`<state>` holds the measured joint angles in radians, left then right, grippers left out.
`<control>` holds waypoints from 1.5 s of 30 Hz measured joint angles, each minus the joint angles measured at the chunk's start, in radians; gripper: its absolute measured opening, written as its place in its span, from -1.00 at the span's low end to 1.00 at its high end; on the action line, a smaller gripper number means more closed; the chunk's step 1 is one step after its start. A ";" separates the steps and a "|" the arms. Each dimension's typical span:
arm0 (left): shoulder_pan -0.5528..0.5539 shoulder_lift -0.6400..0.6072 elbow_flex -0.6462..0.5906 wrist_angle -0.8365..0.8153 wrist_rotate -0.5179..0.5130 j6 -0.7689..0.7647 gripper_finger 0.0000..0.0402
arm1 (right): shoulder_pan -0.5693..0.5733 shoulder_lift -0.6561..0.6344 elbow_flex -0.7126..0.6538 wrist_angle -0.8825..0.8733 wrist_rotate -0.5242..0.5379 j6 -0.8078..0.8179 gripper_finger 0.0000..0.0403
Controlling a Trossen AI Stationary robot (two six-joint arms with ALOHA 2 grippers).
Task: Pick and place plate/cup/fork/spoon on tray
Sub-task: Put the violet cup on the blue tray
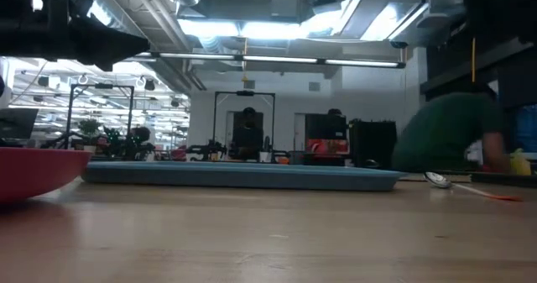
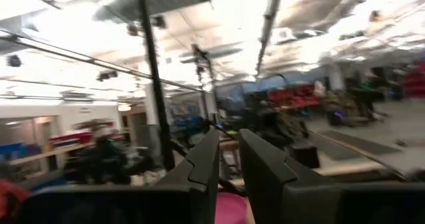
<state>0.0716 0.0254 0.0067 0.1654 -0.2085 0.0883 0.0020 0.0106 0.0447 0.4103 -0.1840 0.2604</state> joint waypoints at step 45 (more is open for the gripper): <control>0.000 0.000 0.000 -0.019 -0.019 -0.026 -0.73 | 0.356 1.183 1.244 -1.608 -0.079 0.254 -0.68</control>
<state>0.0715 0.0254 0.0071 0.1467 -0.2272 0.0624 0.3582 1.1938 1.2888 -1.1977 -0.2626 0.5141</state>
